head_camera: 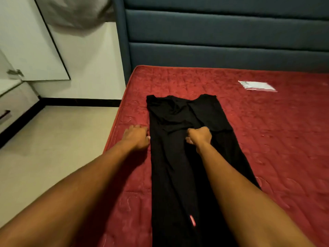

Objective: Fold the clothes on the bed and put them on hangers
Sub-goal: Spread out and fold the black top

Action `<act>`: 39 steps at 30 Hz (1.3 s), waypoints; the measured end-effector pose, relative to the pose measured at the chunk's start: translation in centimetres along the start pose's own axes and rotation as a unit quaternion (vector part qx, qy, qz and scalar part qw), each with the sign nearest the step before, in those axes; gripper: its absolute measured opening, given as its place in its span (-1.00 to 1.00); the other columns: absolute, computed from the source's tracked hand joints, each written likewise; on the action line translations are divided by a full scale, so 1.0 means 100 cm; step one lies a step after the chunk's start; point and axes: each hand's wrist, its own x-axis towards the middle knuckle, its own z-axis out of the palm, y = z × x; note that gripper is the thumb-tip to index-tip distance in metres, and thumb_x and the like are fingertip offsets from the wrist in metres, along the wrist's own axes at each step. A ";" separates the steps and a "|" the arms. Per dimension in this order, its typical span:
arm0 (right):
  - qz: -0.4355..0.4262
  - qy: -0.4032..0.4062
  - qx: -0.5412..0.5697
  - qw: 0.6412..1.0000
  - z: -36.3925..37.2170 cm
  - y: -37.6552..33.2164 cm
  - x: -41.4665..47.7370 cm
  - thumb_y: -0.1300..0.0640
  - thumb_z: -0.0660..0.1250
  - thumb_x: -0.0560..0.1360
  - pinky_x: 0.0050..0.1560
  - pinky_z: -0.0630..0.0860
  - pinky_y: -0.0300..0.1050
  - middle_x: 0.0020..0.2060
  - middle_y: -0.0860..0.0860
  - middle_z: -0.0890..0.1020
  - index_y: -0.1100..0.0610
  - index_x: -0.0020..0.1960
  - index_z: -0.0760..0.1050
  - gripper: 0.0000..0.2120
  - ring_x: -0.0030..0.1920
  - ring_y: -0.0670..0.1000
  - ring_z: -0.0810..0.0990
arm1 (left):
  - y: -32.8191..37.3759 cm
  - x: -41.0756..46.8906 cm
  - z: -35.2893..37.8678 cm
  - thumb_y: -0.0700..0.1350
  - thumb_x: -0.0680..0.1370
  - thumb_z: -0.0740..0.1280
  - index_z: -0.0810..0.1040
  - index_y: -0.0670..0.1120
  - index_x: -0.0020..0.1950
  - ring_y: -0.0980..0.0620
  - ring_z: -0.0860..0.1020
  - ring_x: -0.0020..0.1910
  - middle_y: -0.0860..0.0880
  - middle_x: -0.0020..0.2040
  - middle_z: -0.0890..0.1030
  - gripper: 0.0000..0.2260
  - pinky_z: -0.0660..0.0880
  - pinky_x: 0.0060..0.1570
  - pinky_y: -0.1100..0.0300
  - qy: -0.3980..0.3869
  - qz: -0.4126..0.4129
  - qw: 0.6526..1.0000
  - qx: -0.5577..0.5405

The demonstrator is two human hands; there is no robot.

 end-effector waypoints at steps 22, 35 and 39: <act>-0.089 0.039 -0.058 0.994 0.064 -0.073 0.147 0.03 0.47 0.50 -0.28 0.35 -0.07 -0.44 -0.04 0.41 0.09 -0.37 0.33 -0.60 -0.43 -0.04 0.37 | -0.054 0.296 -0.077 -0.21 0.49 0.53 0.71 -0.10 0.00 0.08 0.58 -0.14 -0.05 -0.11 0.69 -0.89 0.37 -0.16 0.30 -0.017 0.112 0.983 -0.147; -0.039 0.131 -0.062 0.989 0.024 -0.041 0.136 0.08 0.37 0.45 -0.06 0.58 0.08 -0.19 0.16 0.66 0.17 -0.15 0.55 -0.86 -0.10 0.22 0.64 | -0.019 0.275 -0.011 -0.14 0.55 0.34 0.65 -0.14 0.10 -0.23 0.56 0.03 -0.18 -0.01 0.60 -0.82 0.53 0.03 -0.04 0.189 0.179 0.962 -0.082; -0.029 0.043 -0.021 0.998 0.023 -0.046 0.132 0.10 0.42 0.45 -0.01 0.63 0.03 -0.19 0.02 0.69 0.11 -0.10 0.61 -0.91 -0.12 0.07 0.67 | -0.031 0.258 0.001 -0.21 0.53 0.36 0.65 -0.14 0.27 -0.19 0.55 0.17 -0.14 0.18 0.64 -0.69 0.50 0.24 -0.04 0.156 0.202 0.964 -0.068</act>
